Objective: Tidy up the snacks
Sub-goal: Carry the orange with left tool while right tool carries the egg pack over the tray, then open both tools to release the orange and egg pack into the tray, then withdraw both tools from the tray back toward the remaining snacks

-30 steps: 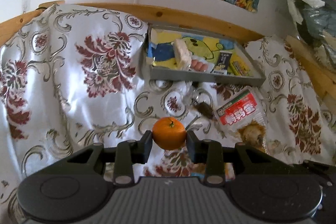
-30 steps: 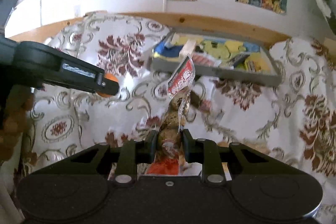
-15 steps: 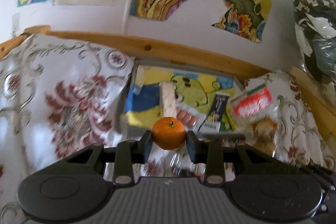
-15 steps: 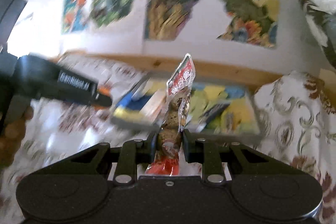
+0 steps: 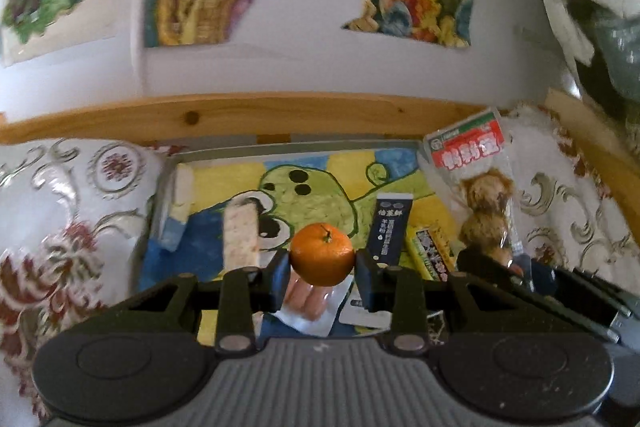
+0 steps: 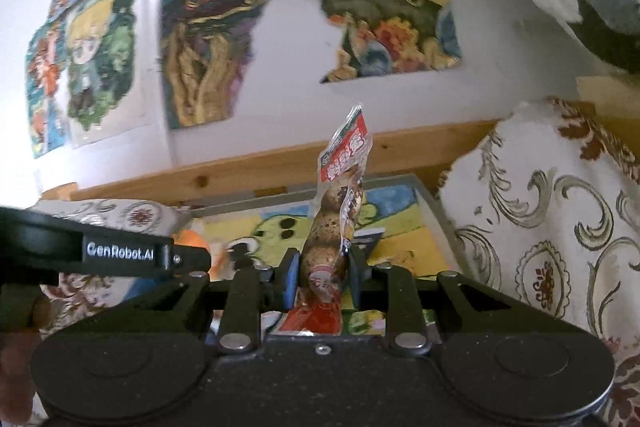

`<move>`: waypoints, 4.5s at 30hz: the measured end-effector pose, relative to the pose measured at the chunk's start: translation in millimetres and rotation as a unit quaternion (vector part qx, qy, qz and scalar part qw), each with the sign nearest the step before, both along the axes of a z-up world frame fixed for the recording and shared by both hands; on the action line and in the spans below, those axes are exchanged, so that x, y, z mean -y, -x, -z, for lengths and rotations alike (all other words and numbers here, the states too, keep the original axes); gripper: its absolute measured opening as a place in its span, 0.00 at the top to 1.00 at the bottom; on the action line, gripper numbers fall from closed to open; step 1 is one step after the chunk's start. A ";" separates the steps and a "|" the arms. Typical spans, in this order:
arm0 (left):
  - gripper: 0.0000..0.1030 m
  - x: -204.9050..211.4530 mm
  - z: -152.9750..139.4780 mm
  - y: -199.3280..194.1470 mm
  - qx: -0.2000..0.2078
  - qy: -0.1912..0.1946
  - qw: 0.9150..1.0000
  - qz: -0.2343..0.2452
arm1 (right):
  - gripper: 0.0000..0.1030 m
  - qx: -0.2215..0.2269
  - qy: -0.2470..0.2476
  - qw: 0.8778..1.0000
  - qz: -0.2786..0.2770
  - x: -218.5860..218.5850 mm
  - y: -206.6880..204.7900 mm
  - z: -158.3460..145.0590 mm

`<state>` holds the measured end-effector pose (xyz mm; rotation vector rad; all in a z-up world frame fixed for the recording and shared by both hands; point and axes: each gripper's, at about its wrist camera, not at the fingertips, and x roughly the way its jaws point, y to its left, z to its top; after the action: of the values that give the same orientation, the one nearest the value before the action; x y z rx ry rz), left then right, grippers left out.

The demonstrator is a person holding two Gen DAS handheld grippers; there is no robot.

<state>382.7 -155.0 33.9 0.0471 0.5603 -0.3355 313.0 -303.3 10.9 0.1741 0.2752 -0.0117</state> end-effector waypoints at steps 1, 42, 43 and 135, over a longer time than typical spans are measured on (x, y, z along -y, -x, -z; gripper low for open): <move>0.63 4.5 3.4 -4.6 -0.001 -0.005 1.000 0.001 | 0.74 -0.003 0.000 1.000 0.004 4.9 -5.6 2.5; 0.11 5.6 17.2 -39.9 -0.004 0.004 0.994 -0.108 | 0.28 -0.055 0.026 0.996 0.069 33.6 -41.8 17.4; 0.07 2.2 13.6 -36.6 0.001 0.011 0.993 -0.115 | 0.24 -0.048 0.030 0.996 0.072 33.7 -36.9 13.8; 0.00 -118.8 77.4 248.6 -0.103 -0.040 0.988 -0.109 | 0.01 -0.251 0.006 0.968 -0.007 -45.4 234.0 27.0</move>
<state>134.1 -36.2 -43.5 0.0288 0.7764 -0.1033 79.0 -257.9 -16.1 0.1547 0.7821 -0.0431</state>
